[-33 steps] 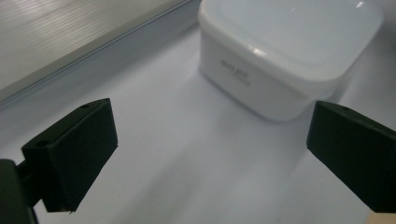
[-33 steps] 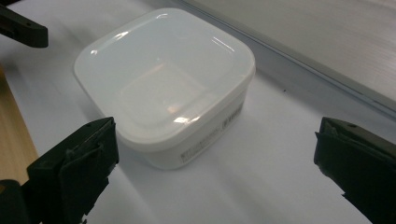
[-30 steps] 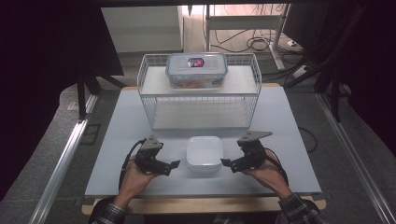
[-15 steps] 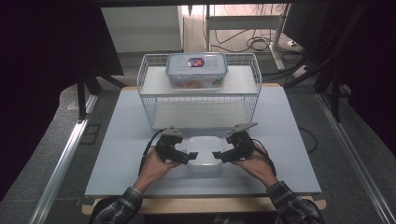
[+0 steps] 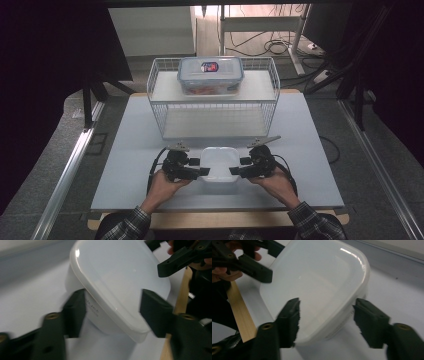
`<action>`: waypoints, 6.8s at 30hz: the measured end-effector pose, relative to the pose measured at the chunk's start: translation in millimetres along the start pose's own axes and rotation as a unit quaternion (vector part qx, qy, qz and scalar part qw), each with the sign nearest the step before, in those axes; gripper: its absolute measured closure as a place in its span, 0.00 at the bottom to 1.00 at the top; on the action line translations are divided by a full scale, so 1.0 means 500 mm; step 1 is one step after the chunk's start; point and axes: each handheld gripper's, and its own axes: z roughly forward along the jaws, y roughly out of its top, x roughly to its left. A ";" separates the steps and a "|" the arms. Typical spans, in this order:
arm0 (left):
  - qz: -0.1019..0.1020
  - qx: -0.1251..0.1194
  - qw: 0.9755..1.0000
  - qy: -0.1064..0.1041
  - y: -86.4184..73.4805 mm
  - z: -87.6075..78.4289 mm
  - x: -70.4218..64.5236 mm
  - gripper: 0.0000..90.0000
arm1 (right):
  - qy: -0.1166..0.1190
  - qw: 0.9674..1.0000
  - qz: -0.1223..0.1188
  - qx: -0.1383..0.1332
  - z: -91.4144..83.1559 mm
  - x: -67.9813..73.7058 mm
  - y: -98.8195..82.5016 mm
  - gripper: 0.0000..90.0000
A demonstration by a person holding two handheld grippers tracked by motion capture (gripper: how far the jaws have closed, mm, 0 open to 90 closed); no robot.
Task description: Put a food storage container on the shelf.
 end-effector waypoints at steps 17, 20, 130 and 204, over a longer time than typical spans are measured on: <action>-0.058 -0.069 0.995 0.037 -0.010 -0.019 -0.002 0.88 | -0.057 0.995 0.026 -0.082 -0.022 0.008 -0.010 0.86; -0.054 -0.073 0.995 0.048 -0.008 -0.019 -0.005 0.88 | -0.063 0.994 0.020 -0.088 -0.021 0.011 -0.010 0.86; -0.007 -0.162 0.981 0.103 0.481 -0.266 0.022 0.84 | -0.077 0.969 -0.022 -0.236 -0.229 0.005 0.466 0.81; 0.051 -0.144 0.983 0.102 0.454 -0.253 0.032 0.10 | -0.090 0.969 -0.069 -0.220 -0.194 -0.004 0.475 0.16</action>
